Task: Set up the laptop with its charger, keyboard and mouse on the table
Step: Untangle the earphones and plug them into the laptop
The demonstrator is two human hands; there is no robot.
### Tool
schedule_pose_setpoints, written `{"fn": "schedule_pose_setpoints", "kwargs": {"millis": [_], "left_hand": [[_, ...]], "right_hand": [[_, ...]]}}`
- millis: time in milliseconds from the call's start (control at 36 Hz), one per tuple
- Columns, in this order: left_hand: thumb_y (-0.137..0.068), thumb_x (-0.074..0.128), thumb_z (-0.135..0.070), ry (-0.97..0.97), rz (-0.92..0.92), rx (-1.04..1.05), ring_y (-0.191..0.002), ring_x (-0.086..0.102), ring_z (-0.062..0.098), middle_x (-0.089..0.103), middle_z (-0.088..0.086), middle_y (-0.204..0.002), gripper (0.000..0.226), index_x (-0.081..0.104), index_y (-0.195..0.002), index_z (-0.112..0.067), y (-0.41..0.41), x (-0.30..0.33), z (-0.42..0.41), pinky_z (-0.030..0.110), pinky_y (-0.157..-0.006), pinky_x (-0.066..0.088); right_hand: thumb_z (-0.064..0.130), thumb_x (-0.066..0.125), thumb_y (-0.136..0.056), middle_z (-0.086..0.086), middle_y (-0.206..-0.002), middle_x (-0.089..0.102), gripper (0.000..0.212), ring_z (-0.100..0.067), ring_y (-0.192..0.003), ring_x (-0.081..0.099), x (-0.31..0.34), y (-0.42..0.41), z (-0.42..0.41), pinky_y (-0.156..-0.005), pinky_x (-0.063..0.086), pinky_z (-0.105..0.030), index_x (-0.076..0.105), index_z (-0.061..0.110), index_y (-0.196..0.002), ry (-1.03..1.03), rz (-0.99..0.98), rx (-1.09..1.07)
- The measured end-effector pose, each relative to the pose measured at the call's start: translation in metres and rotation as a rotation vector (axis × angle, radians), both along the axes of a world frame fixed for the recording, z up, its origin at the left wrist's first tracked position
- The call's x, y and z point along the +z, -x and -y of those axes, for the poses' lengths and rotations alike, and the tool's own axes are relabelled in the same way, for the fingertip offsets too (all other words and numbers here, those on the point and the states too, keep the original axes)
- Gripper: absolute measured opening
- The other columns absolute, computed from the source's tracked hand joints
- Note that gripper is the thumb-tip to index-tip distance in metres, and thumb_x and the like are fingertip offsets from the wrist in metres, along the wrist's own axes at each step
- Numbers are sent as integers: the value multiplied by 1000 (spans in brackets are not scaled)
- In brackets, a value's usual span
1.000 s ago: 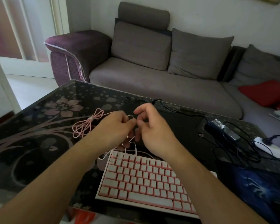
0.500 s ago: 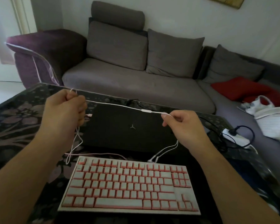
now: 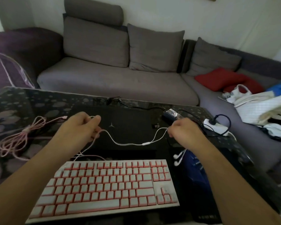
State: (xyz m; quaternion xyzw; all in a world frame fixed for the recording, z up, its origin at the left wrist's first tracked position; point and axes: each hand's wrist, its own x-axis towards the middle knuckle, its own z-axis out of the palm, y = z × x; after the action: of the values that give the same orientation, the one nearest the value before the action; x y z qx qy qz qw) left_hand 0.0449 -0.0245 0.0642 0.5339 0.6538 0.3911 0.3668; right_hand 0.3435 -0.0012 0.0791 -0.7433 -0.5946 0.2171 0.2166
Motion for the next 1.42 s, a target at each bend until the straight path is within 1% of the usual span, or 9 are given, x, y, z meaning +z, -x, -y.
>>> {"fn": "schedule_pose_setpoints", "kwargs": {"millis": [111,222,361,472,611,889,1028,1306,1417], "left_hand": [[-109,46,-39,-47,-82,9,-97,68,15,73,-1,-102,29,69,-102,-22,-3,-4,0,48,-100,53],[-110,48,-30,-67,-80,-45,-90,70,19,75,2,-93,31,72,-95,-16,2,-5,1,43,-92,55],[-108,52,-26,-64,-81,-193,-69,64,7,71,0,-77,28,75,-92,-23,11,-4,4,29,-72,46],[-108,52,-27,-104,-60,-264,-65,63,4,70,-3,-74,29,76,-91,-28,22,-3,7,28,-72,48],[-107,54,-26,-147,-90,-155,-81,70,28,70,-2,-75,30,74,-85,-33,45,-1,9,47,-87,61],[-106,57,-21,10,-280,100,-71,66,10,72,-1,-83,22,72,-91,-24,128,-12,11,23,-59,45],[-109,50,-21,-7,-428,-6,-83,60,5,61,-15,-109,31,61,-132,-38,153,-18,14,20,-65,43],[-108,52,-36,75,-260,-92,-82,73,27,76,9,-82,39,76,-87,-13,164,-40,-50,43,-82,61],[-103,63,-36,110,-280,-191,-70,68,20,77,12,-83,37,80,-81,-11,178,-38,-74,35,-73,54]], "right_hand": [[19,60,-89,-6,-98,69,21,-23,-88,65,-12,-1,4,-72,47,-34,70,7,-104,269,180,89],[21,63,-90,-12,-154,42,64,-34,-143,40,-13,13,6,-117,34,-43,45,15,-152,255,459,188],[6,69,-92,2,-169,28,86,-19,-150,37,-2,53,10,-119,40,-38,29,26,-165,-5,152,322],[18,69,-100,18,-153,51,60,1,-130,53,-11,98,18,-105,48,-29,50,47,-149,46,-254,573],[24,58,-108,3,-105,78,12,-12,-87,79,-17,144,21,-70,62,-28,69,27,-110,139,-436,532],[27,62,-106,8,-98,72,15,-4,-80,70,-28,215,21,-69,53,-21,70,38,-99,138,-263,546],[25,65,-104,20,-106,61,17,3,-93,60,-36,260,14,-72,44,-14,76,38,-108,14,-18,651],[7,69,-98,9,-87,67,24,11,-71,63,-46,322,-34,-53,47,-7,62,29,-97,-139,-250,560],[6,71,-97,11,-96,72,34,9,-82,70,-52,320,-51,-65,58,-15,61,37,-107,-95,-246,578]]}}
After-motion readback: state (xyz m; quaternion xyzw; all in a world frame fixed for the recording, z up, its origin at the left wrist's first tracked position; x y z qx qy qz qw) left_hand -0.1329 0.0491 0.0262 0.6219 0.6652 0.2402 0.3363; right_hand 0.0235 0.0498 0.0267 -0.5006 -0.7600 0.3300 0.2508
